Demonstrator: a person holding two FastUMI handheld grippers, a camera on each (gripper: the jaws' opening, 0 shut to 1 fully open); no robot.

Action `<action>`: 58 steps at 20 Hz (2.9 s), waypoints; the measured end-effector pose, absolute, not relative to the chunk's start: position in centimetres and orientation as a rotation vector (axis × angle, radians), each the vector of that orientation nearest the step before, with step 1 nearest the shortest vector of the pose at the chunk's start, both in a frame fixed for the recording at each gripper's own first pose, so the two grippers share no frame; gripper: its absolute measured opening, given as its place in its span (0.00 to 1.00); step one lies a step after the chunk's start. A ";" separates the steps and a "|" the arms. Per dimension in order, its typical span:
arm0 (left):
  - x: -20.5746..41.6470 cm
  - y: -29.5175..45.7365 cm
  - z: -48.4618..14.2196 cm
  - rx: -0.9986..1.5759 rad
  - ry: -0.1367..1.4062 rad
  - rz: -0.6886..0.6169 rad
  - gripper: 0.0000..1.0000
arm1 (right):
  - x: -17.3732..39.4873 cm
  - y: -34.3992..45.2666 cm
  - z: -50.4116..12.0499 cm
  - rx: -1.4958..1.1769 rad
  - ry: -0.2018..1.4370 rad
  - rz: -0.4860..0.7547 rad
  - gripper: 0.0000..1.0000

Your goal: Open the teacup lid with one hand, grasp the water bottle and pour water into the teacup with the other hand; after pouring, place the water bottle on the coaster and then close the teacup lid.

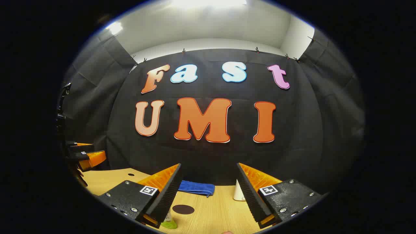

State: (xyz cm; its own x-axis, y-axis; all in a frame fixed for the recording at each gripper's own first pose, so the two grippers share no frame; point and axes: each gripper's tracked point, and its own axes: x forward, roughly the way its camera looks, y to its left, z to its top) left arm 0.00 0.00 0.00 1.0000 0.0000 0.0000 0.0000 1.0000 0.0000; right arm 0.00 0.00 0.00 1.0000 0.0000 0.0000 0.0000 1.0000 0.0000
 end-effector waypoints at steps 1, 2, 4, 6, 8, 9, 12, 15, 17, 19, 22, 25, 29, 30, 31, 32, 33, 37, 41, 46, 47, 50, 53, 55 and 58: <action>0.0 0.1 0.0 -0.002 0.000 0.003 0.96 | 0.0 -0.1 -0.1 0.000 0.003 0.001 0.98; 0.1 0.2 0.0 -0.005 0.001 0.008 0.96 | 0.0 -0.1 -0.2 0.000 0.004 0.002 0.98; 0.2 0.1 0.1 -0.006 0.000 0.007 0.96 | -0.1 -0.1 -0.3 0.003 0.003 0.005 0.98; 0.2 0.0 0.2 -0.009 -0.004 0.006 0.96 | -0.1 -0.2 -0.4 0.005 0.001 0.006 0.98; 0.1 -0.3 0.1 -0.009 -0.003 -0.001 0.96 | 0.0 -0.1 -0.4 0.006 0.001 0.006 0.98; 0.1 -0.3 0.1 -0.008 -0.002 -0.003 0.96 | 0.0 -0.1 -0.4 0.008 0.005 0.010 0.98; 0.1 -0.4 0.2 -0.005 -0.001 -0.002 0.95 | -0.2 0.1 -0.8 0.017 0.021 0.020 0.98; 0.0 -0.4 -0.1 -0.002 0.005 -0.002 0.96 | -0.2 0.3 -1.1 0.022 0.031 0.027 0.98; -0.1 -0.3 -0.4 -0.001 0.012 0.000 0.97 | -0.2 0.5 -1.3 0.019 0.034 0.034 0.98; 0.1 -0.2 -1.0 0.004 0.027 0.000 0.96 | -0.3 0.6 -1.5 0.013 0.037 0.038 0.98; 0.1 -0.2 -2.7 0.000 0.064 0.006 0.97 | -0.5 0.9 -2.3 0.012 0.051 0.050 0.98; -0.3 -0.9 -5.0 0.001 0.107 -0.019 0.97 | -0.8 1.3 -3.5 0.026 0.078 0.066 0.98; -0.9 -1.9 -7.8 0.004 0.156 -0.052 0.97 | -1.5 1.7 -5.1 0.049 0.119 0.090 0.98; -1.0 -2.2 -8.6 0.004 0.171 -0.064 0.96 | -1.6 1.8 -5.3 0.048 0.125 0.098 0.98; -1.2 -2.5 -9.5 0.005 0.187 -0.075 0.95 | -1.9 2.0 -5.4 0.045 0.129 0.105 0.98; -1.2 -2.8 -10.4 0.007 0.204 -0.086 0.97 | -2.1 2.2 -5.6 0.040 0.129 0.115 0.98; -1.3 -3.1 -11.1 0.008 0.222 -0.096 0.97 | -2.3 2.5 -5.6 0.035 0.129 0.126 0.98; -1.3 -3.6 -14.0 -0.010 0.297 -0.112 0.97 | -3.0 3.6 -7.0 0.006 0.156 0.170 0.98; -1.4 -4.4 -17.2 -0.013 0.369 -0.144 0.97 | -4.0 5.3 -8.6 0.025 0.197 0.228 0.98; -1.5 -4.4 -19.8 0.003 0.433 -0.153 0.96 | -4.4 6.3 -10.6 0.011 0.241 0.261 0.98; -1.4 -4.7 -20.5 0.011 0.446 -0.153 0.96 | -4.5 6.5 -10.9 0.008 0.247 0.264 0.99; -1.2 -4.7 -21.5 0.031 0.477 -0.141 0.92 | -4.3 6.7 -11.9 0.007 0.265 0.275 0.98; -1.3 -4.9 -22.1 0.026 0.500 -0.140 0.81 | -3.9 6.8 -12.8 0.009 0.287 0.274 0.99; -1.2 -4.6 -22.1 0.044 0.503 -0.129 0.65 | -3.7 6.6 -13.3 0.013 0.295 0.272 0.98; -0.9 -4.7 -22.1 0.045 0.508 -0.130 0.46 | -3.7 6.7 -13.7 0.015 0.302 0.273 0.98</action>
